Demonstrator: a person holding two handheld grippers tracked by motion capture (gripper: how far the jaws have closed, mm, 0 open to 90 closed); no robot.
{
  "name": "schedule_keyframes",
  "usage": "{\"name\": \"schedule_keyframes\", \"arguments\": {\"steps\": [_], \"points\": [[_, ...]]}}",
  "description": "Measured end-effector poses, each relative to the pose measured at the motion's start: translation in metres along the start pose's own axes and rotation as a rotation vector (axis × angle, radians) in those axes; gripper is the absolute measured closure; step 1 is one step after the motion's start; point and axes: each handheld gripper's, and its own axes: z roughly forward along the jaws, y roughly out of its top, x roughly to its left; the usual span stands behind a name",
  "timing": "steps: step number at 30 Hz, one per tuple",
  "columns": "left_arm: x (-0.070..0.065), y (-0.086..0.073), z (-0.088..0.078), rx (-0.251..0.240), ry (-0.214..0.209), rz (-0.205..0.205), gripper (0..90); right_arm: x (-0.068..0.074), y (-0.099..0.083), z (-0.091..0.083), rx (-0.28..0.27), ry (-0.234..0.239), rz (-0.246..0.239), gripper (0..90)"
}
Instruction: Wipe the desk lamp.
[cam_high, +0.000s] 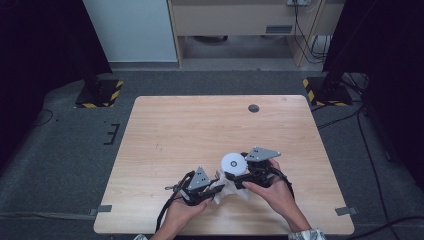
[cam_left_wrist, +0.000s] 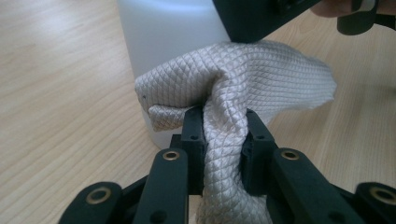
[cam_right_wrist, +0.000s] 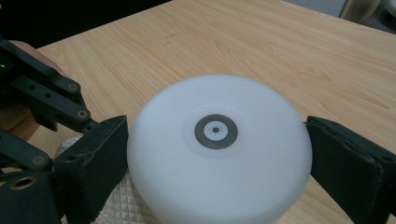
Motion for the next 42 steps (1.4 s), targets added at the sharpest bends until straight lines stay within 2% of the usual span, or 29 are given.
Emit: {"name": "schedule_keyframes", "arguments": {"steps": [3,6,8,11,12,14,15,19,21,23,25,28,30,33,35,37,40,42], "points": [[0.004,-0.006,0.009,0.074,0.019,-0.004,74.0,0.0,0.0,0.0,0.0,0.001,0.0,9.2],[0.01,-0.009,0.01,0.098,0.032,-0.023,73.8,0.0,0.0,0.0,0.0,0.001,0.001,9.2],[0.012,-0.008,0.005,0.062,0.032,-0.036,73.8,0.0,0.0,0.0,0.0,0.003,0.001,9.2],[0.01,0.002,-0.01,-0.042,0.031,-0.022,73.8,0.0,0.0,0.0,0.001,0.005,0.0,9.2],[0.009,0.005,-0.014,-0.061,0.036,-0.02,73.8,0.001,0.0,0.0,0.001,0.005,0.002,9.2],[0.009,0.005,-0.015,-0.059,0.035,-0.014,73.7,0.001,0.0,0.0,0.002,0.01,0.004,9.2],[0.01,0.004,-0.012,-0.045,0.031,-0.02,73.7,0.001,0.0,0.0,0.002,0.01,0.004,9.2],[0.009,-0.005,0.006,0.073,0.036,-0.007,73.7,0.001,0.0,0.0,0.003,0.008,0.002,9.2],[0.01,-0.007,0.008,0.088,0.038,-0.012,73.7,0.001,0.0,0.0,0.003,0.008,0.001,9.2],[0.013,-0.005,0.004,0.063,0.048,-0.021,73.7,0.001,0.0,0.0,0.003,0.008,0.002,9.2],[0.016,0.001,-0.006,-0.017,0.059,-0.035,73.7,0.001,0.0,0.0,0.003,0.008,0.002,9.2],[0.018,0.007,-0.015,-0.083,0.081,-0.036,73.6,0.001,0.0,0.0,0.004,0.011,0.0,9.2],[0.021,0.006,-0.012,-0.06,0.076,-0.038,73.5,0.001,0.0,0.0,0.004,0.014,-0.003,9.2],[0.023,-0.003,0.002,0.04,0.07,-0.036,73.5,0.001,0.0,0.0,0.003,0.015,-0.003,9.2],[0.025,-0.007,0.007,0.078,0.071,-0.036,73.5,0.002,-0.001,0.0,-0.001,0.014,-0.003,9.2],[0.027,-0.006,0.005,0.061,0.074,-0.042,73.6,0.002,-0.002,-0.001,-0.006,0.012,-0.005,9.5],[0.027,0.001,-0.007,-0.021,0.079,-0.038,73.6,0.002,-0.006,-0.004,-0.008,0.013,-0.005,9.2],[0.025,0.007,-0.013,-0.055,0.082,-0.036,73.6,0.002,-0.009,-0.007,0.001,0.017,-0.011,8.3]]}}
